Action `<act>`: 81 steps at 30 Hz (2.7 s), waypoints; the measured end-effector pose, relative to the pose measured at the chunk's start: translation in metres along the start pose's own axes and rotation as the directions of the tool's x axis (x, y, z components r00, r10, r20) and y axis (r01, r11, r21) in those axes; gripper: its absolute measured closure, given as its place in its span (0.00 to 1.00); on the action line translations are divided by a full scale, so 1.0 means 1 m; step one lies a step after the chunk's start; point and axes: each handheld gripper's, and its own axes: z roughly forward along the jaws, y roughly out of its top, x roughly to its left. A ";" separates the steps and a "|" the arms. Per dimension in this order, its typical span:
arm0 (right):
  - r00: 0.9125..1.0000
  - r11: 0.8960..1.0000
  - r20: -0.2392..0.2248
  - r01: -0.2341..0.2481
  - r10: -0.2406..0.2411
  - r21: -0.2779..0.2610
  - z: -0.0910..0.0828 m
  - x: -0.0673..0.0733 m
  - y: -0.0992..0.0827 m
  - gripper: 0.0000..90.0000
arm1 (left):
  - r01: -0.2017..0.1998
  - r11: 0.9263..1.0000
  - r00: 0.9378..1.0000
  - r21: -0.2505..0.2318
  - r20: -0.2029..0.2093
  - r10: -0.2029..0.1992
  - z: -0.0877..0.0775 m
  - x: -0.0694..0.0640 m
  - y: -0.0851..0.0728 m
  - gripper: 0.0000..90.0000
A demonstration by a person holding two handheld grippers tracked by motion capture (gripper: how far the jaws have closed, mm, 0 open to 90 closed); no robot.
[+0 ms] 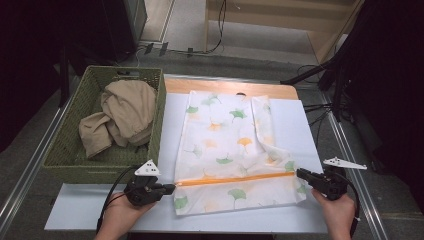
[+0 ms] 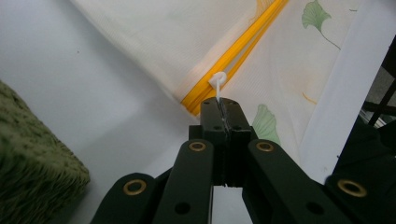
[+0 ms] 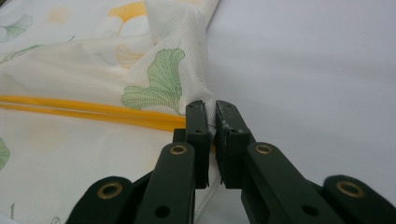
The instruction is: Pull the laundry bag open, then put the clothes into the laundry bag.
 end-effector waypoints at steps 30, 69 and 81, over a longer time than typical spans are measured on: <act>0.996 1.000 -0.086 0.014 -0.013 0.017 0.021 0.019 0.000 0.89 | -0.024 1.000 0.997 -0.011 0.071 0.024 0.043 -0.006 0.012 0.99; 0.949 0.969 -0.215 0.204 -0.232 -0.142 0.015 0.097 0.003 0.29 | -0.062 0.997 0.977 -0.043 0.201 0.069 0.021 -0.016 0.006 0.44; 0.922 0.960 -0.269 0.256 -0.279 -0.115 0.029 0.112 0.000 0.30 | -0.070 0.997 0.975 -0.042 0.209 0.077 0.020 -0.017 0.004 0.43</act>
